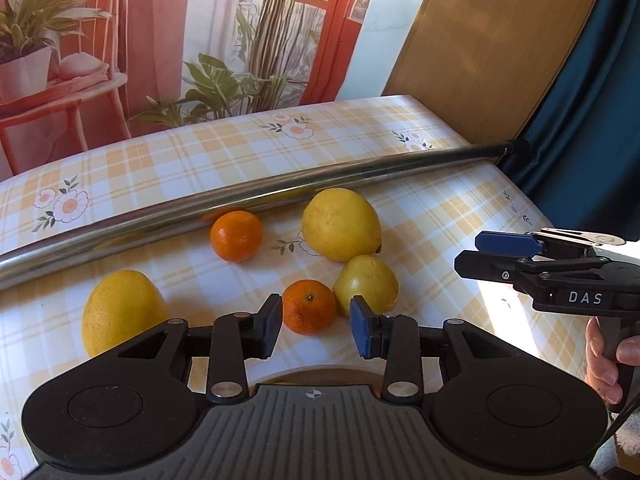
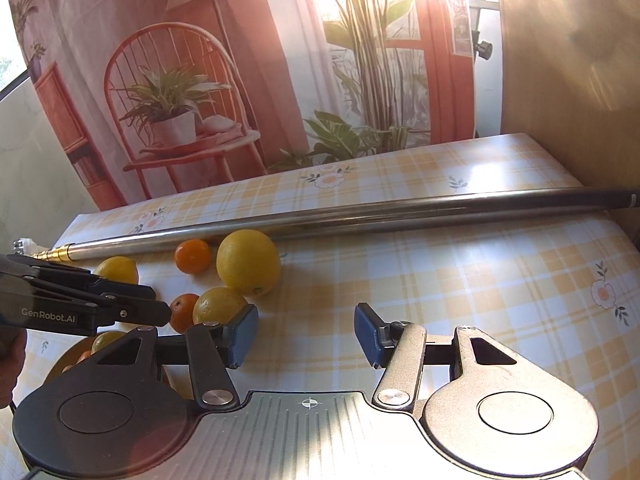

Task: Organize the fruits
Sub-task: 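Grasp a mandarin with the left tool while the right tool grasps a yellow lemon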

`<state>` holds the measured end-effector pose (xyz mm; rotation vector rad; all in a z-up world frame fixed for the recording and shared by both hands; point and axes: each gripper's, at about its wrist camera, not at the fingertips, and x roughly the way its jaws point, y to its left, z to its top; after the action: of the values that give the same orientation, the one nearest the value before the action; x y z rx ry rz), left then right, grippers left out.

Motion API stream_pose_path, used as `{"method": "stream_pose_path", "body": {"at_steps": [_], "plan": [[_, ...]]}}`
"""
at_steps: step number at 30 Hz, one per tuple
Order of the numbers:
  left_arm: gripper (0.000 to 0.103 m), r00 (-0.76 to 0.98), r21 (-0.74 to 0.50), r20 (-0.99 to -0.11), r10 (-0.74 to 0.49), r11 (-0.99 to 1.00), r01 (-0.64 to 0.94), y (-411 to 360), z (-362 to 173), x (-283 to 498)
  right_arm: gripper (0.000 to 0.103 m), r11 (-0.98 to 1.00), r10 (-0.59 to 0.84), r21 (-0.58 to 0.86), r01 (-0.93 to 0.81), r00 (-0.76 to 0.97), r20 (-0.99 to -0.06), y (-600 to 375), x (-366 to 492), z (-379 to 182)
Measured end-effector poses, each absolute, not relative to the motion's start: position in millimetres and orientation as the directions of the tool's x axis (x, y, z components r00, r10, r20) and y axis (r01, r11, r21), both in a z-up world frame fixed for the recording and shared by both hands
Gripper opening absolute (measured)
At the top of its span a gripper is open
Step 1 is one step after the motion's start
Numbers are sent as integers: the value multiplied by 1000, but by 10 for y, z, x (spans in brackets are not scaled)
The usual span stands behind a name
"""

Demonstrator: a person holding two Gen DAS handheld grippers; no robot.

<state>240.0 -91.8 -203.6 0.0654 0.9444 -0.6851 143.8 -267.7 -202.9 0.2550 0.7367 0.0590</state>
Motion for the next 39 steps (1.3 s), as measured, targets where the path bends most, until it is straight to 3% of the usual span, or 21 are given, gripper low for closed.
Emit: {"method": "stream_pose_path", "body": {"at_steps": [22, 39], "plan": [[38, 410, -149, -793, -450, 796, 586, -1034, -2186, 2454, 50, 962, 159, 272, 41, 722, -673, -2684, 1499, -2071], [38, 623, -175, -674, -397, 905, 388, -203, -1617, 1732, 51, 940, 293, 335, -69, 668, -684, -2227, 1881, -2088]]}}
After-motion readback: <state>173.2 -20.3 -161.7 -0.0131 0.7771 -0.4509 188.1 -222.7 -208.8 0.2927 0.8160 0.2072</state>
